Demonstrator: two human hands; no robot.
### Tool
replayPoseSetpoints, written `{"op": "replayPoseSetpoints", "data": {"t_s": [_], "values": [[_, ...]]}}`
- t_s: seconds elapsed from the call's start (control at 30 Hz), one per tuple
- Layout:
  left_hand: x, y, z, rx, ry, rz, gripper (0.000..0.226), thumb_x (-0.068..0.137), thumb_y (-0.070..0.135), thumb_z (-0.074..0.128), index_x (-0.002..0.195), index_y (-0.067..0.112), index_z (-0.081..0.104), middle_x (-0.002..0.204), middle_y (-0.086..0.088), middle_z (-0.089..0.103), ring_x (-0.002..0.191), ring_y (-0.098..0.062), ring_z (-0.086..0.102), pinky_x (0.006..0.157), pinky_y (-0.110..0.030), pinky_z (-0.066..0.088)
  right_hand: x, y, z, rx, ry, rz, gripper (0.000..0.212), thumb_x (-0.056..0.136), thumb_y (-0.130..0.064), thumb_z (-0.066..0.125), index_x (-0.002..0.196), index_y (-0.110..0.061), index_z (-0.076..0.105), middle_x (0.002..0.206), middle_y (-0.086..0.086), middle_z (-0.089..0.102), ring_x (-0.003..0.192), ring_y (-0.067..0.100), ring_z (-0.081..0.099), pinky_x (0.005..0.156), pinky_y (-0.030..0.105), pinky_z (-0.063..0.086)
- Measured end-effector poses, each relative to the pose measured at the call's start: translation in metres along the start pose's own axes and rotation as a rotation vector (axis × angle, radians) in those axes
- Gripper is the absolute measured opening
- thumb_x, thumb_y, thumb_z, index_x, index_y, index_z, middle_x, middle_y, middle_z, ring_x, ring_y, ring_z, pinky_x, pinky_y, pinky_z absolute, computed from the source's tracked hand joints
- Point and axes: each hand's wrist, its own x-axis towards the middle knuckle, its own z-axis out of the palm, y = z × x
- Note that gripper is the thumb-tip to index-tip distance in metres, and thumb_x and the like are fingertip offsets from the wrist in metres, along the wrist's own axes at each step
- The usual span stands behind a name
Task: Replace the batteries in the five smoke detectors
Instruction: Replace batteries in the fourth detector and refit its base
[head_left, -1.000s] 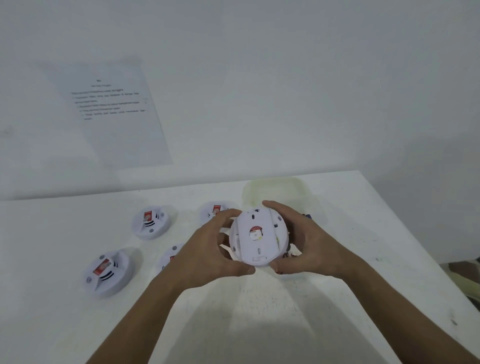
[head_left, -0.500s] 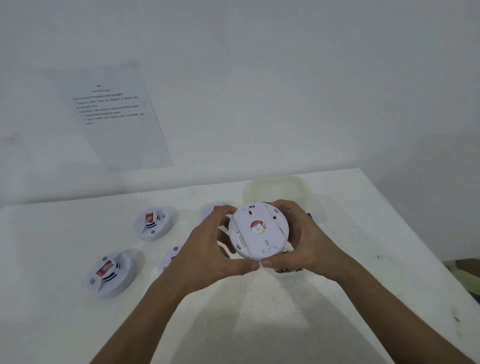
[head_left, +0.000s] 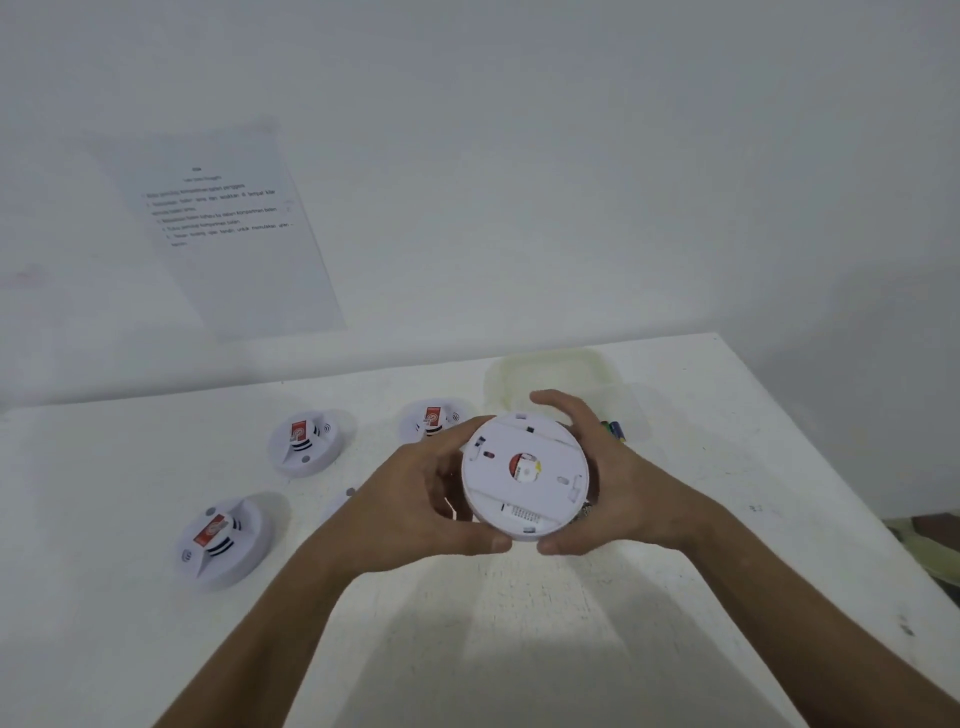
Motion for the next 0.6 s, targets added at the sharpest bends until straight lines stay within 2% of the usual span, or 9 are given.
{"op": "replayPoseSetpoints", "data": {"t_s": [0.1,0.17,0.23,0.33,0.4,0.47,0.6], "values": [[-0.002,-0.005,0.008,0.030,0.188,-0.007,0.084,0.064,0.036,0.090,0.136,0.046,0.049,0.113,0.004,0.070,0.074,-0.025,0.065,0.061,-0.036,0.058,0.001,0.002,0.004,0.066,0.133,-0.058,0.097,0.060,-0.004,0.088,0.140,-0.023,0.037,0.132,-0.007,0.059,0.124,0.017,0.056,0.083,0.028,0.056],[-0.002,-0.006,0.014,0.012,0.229,-0.023,0.085,0.062,0.035,0.092,0.136,0.045,0.050,0.107,0.004,0.072,0.072,-0.020,0.066,0.061,-0.027,0.055,0.002,0.003,0.008,0.044,0.152,-0.074,0.098,0.060,-0.004,0.090,0.142,-0.023,0.040,0.138,-0.005,0.054,0.131,0.018,0.051,0.092,0.031,0.055],[-0.003,-0.006,0.017,0.002,0.202,-0.023,0.083,0.064,0.031,0.091,0.135,0.045,0.050,0.105,0.004,0.072,0.073,-0.020,0.067,0.062,-0.026,0.055,0.003,0.004,0.011,-0.015,0.145,-0.072,0.103,0.060,-0.004,0.092,0.144,-0.029,0.038,0.139,-0.014,0.052,0.133,0.009,0.047,0.099,0.025,0.051],[-0.006,-0.006,0.013,-0.042,0.122,-0.005,0.073,0.077,0.023,0.080,0.139,0.045,0.046,0.104,0.000,0.072,0.081,-0.021,0.069,0.068,-0.033,0.058,0.004,0.006,0.009,-0.072,0.173,-0.073,0.101,0.058,-0.005,0.094,0.142,-0.028,0.041,0.134,-0.020,0.055,0.129,0.003,0.049,0.099,0.020,0.049],[-0.007,-0.006,0.006,-0.039,0.124,-0.047,0.071,0.079,0.033,0.073,0.141,0.046,0.041,0.111,0.003,0.072,0.091,-0.021,0.070,0.075,-0.032,0.058,0.004,0.007,0.008,-0.065,0.168,-0.067,0.101,0.059,-0.003,0.094,0.142,-0.028,0.043,0.134,-0.016,0.056,0.128,0.007,0.051,0.098,0.025,0.052],[-0.006,-0.005,0.001,0.007,0.155,-0.085,0.074,0.075,0.042,0.074,0.140,0.051,0.038,0.115,0.009,0.071,0.094,-0.019,0.070,0.077,-0.033,0.060,0.003,0.008,0.009,-0.055,0.148,-0.067,0.101,0.060,-0.001,0.093,0.143,-0.028,0.042,0.134,-0.014,0.055,0.128,0.009,0.051,0.094,0.027,0.054],[-0.003,0.001,-0.005,0.192,0.145,-0.056,0.061,0.071,0.048,0.077,0.125,0.061,0.051,0.108,0.021,0.070,0.089,-0.012,0.070,0.070,-0.030,0.060,0.005,0.010,0.013,-0.056,0.147,-0.083,0.099,0.062,0.000,0.092,0.142,-0.029,0.042,0.134,-0.015,0.054,0.127,0.008,0.052,0.089,0.024,0.055]]}}
